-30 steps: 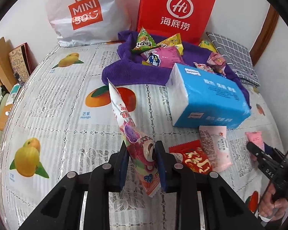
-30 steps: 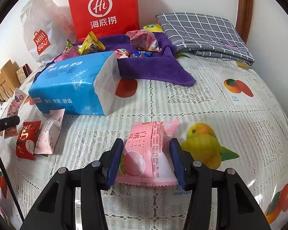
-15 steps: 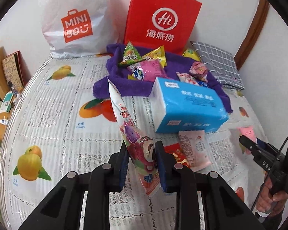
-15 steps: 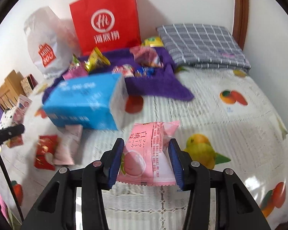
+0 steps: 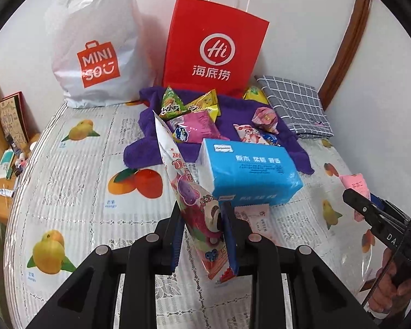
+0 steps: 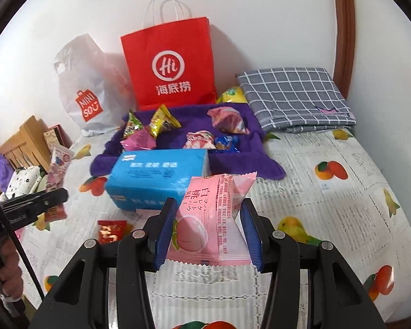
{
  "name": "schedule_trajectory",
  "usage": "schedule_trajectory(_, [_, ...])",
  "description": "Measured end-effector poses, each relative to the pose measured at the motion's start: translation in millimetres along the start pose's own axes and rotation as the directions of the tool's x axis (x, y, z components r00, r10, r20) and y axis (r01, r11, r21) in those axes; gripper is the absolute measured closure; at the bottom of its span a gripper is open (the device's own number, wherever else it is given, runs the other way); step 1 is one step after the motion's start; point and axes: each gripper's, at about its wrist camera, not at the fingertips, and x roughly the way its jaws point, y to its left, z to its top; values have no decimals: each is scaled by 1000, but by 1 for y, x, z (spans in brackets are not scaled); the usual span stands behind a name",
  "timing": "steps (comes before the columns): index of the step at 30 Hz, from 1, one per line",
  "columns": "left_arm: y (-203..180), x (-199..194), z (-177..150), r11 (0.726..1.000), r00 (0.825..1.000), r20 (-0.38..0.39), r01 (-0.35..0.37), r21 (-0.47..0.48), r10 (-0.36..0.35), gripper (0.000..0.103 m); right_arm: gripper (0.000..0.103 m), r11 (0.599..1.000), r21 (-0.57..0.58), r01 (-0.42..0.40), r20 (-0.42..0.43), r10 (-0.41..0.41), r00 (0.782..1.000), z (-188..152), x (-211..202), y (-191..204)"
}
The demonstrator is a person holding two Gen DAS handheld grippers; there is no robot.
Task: Organize snacks
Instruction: 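Carry the long snack with the left tool while the right tool carries the pink packet to the towel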
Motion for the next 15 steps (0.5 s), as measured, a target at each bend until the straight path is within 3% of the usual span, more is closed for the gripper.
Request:
schedule_trajectory(3, [-1,-3,2,1000,1000,5,13,5,-14,77,56,999,14,-36,5,36,999,3,-5,3])
schedule_trajectory(15, [-11,-10,17,999,999,19,30,32,-31,77,56,1000,-12,-21,38,21,999,25,-19,15])
